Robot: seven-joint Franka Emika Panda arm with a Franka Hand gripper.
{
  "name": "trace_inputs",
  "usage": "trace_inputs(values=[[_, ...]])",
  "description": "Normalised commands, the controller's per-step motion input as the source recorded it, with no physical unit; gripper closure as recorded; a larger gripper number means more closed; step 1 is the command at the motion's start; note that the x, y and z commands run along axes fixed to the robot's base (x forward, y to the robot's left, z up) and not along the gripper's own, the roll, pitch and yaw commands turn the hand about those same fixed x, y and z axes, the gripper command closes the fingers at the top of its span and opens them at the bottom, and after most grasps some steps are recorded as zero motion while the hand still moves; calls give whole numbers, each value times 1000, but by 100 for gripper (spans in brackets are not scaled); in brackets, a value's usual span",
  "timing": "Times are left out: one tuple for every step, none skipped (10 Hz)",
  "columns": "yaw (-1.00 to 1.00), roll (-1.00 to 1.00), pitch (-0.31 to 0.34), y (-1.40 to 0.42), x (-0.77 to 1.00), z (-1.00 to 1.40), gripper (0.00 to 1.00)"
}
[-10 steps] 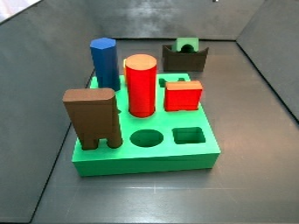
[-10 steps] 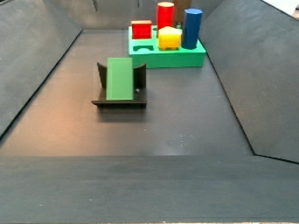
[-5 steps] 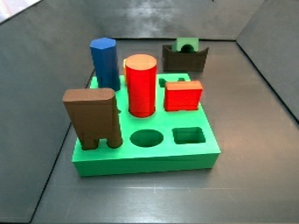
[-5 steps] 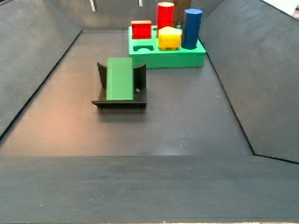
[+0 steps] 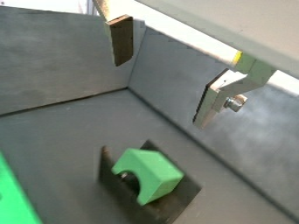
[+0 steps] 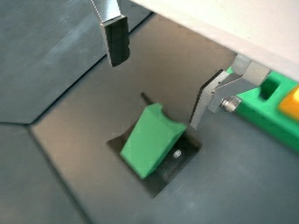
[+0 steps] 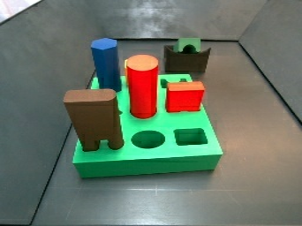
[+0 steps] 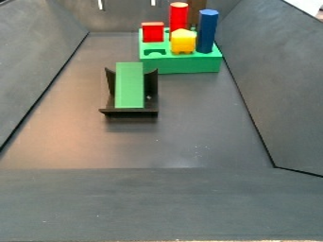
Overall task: Pick up the arch object. Move up. Place the arch object on the fixture. Regrasp the arch object. Rotate the arch object. Move to above the board. Insert the arch object.
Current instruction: Regrasp the arch object.
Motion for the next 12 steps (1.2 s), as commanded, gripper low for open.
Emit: trace_inputs(values=[[59,1000,91,-28,65,0,0],[68,1000,110,-29,79,-6,0],[81,1000,130,-32,90,-10,0],[105,1000,160,-35,96,-13,0],[134,1000,179,-39,97,-12,0],[180,920,190,-42,97,-15,0],[190,792,176,-41,98,-13,0],[207,534,139,-43,101,-15,0],[213,357,109,-35,99,-14,0],[215,247,73,-28,87,-1,0],[208,193,33,-30,78,-4,0],[123,188,-63,73,32,-1000,0]])
